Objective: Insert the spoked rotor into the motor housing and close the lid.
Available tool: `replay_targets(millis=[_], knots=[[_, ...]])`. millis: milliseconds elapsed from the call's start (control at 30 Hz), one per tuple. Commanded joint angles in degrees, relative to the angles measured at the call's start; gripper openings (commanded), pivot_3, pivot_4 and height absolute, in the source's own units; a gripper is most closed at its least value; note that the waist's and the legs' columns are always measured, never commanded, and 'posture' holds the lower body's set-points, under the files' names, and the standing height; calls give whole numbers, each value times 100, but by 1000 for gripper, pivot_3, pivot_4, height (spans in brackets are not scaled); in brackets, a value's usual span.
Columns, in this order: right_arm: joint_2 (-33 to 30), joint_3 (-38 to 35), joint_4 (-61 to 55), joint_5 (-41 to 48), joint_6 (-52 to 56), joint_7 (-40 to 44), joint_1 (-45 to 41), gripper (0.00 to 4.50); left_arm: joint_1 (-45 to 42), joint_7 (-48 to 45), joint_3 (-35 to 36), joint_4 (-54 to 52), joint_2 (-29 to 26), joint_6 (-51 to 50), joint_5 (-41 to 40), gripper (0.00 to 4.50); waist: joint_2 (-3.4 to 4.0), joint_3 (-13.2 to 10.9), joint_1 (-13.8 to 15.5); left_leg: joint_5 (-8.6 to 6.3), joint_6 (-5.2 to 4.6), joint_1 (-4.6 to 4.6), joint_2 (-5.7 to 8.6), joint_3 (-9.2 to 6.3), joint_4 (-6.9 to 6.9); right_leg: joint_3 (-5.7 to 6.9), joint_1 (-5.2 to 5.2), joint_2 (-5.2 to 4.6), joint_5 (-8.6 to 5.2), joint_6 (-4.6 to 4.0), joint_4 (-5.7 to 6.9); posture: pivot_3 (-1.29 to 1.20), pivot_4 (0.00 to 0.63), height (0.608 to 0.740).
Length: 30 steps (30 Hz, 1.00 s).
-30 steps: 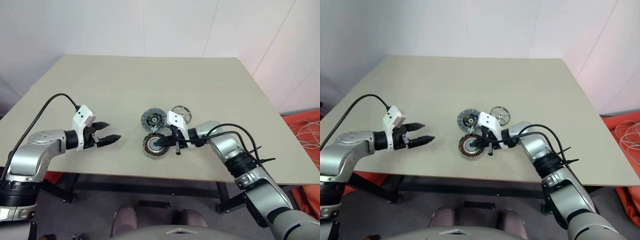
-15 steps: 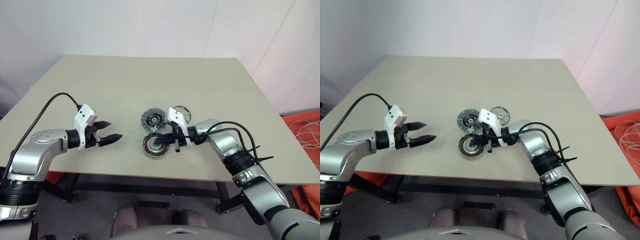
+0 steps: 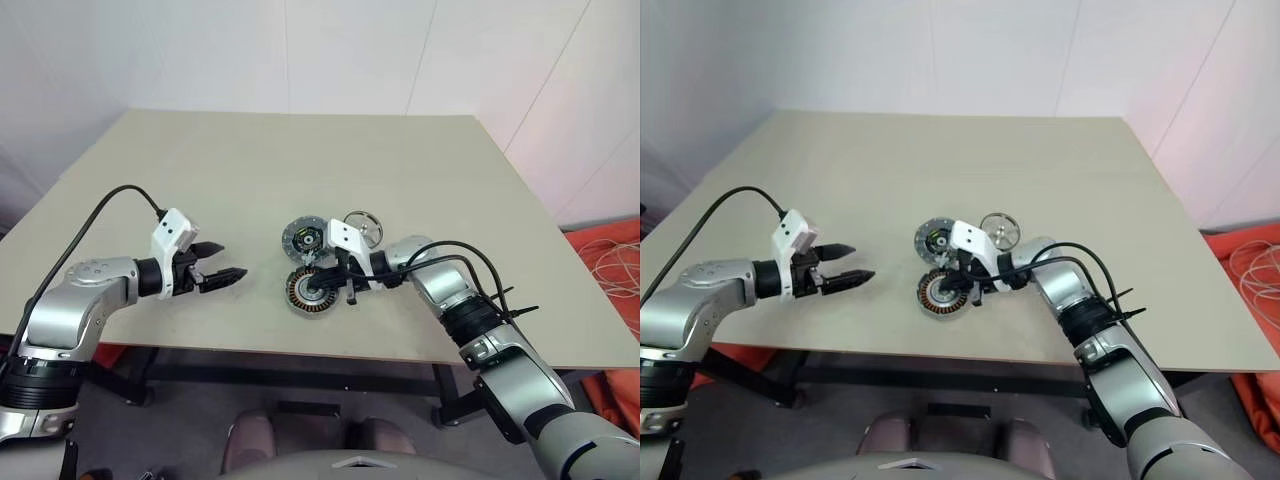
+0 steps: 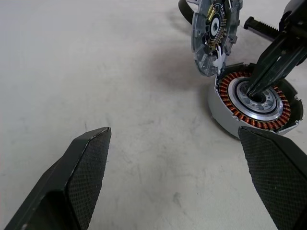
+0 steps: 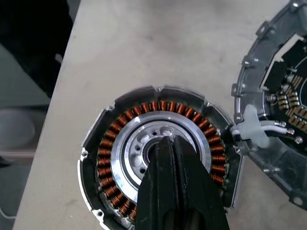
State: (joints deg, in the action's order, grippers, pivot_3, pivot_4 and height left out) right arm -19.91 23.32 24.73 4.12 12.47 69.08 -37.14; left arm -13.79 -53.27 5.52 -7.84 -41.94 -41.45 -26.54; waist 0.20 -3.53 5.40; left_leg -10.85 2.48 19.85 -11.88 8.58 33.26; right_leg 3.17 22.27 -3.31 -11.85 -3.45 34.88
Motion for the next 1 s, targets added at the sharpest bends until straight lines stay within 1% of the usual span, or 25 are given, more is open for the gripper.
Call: replay_targets(millis=[33,167,267,433,533,567,600,633,667,767,800,867,967,1000], knots=[[3,45,191,-150,-49,7,-14,24,-116,20,29,-130,-16,93,-43,4500,0,0,-2,0,0,-2,0,0,0,0,-1,0,0,0,0,0,0,740],[64,-274,-85,168,130,-20,-96,24,-91,40,45,-140,-15,110,-39,4500,0,0,-2,0,0,-10,0,0,0,0,-8,0,0,1,1,0,0,740],[-22,-522,-400,351,345,-49,-88,24,-61,51,59,-165,-15,117,-48,4500,0,-1,3,0,1,-6,-1,0,1,0,-5,0,0,1,1,0,0,740],[-425,-1082,-1129,898,1200,12,32,24,-17,56,67,-155,-11,171,-48,4500,0,-1,13,0,-1,11,0,-1,0,0,8,0,1,-1,0,0,0,740],[-682,-1423,-1328,1140,1635,-97,171,24,19,18,55,-135,3,289,-29,4500,0,-1,18,-1,-2,13,0,-1,0,0,8,0,1,-1,-3,0,0,740],[-810,-1574,-1391,1283,1864,-78,247,449,31,4,53,-129,20,352,-26,4500,0,-1,20,-1,-3,13,0,-1,0,0,7,0,0,0,-3,0,0,740],[-912,-1707,-1437,1394,2046,-90,308,626,40,-7,49,-122,29,397,-24,4500,0,-1,21,-1,-3,12,1,0,0,0,7,0,0,0,-3,0,0,740],[-981,-1918,-1396,1505,2269,-213,340,1016,53,-36,39,-109,35,480,-12,4500,0,-1,21,-1,-2,11,0,0,0,0,7,0,0,0,-3,0,0,740],[-1021,-2053,-1372,1580,2419,-319,356,1262,61,-59,33,-97,35,536,-6,4500,0,-1,21,-1,-2,11,1,0,1,0,6,0,0,0,-3,0,0,740],[-1126,-2419,-1162,1729,3040,-756,352,2348,120,-144,28,-59,67,805,16,4500,1,-1,15,1,1,8,1,1,1,0,6,0,-1,2,-2,0,0,740],[-1094,-2606,-1072,1850,3324,-932,325,2643,163,-175,30,-62,85,903,20,4500,1,-1,9,1,2,6,1,2,1,0,6,1,-1,3,-1,0,0,740],[-1024,-2870,-989,2070,3745,-1158,285,3392,223,-205,37,-63,104,1000,12,4500,1,0,9,2,2,3,1,3,0,0,5,3,-1,3,-1,0,0,740],[-717,-3453,-607,2287,4420,-2028,49,4409,383,-253,65,-87,181,1265,5,4500,2,0,7,2,3,6,1,4,-2,0,10,5,0,1,-1,0,0,740],[-635,-3600,-443,2314,4534,-2258,-16,4461,429,-263,75,-97,205,1348,7,4500,3,0,8,3,4,7,1,5,-1,0,12,4,0,1,1,0,0,740]])
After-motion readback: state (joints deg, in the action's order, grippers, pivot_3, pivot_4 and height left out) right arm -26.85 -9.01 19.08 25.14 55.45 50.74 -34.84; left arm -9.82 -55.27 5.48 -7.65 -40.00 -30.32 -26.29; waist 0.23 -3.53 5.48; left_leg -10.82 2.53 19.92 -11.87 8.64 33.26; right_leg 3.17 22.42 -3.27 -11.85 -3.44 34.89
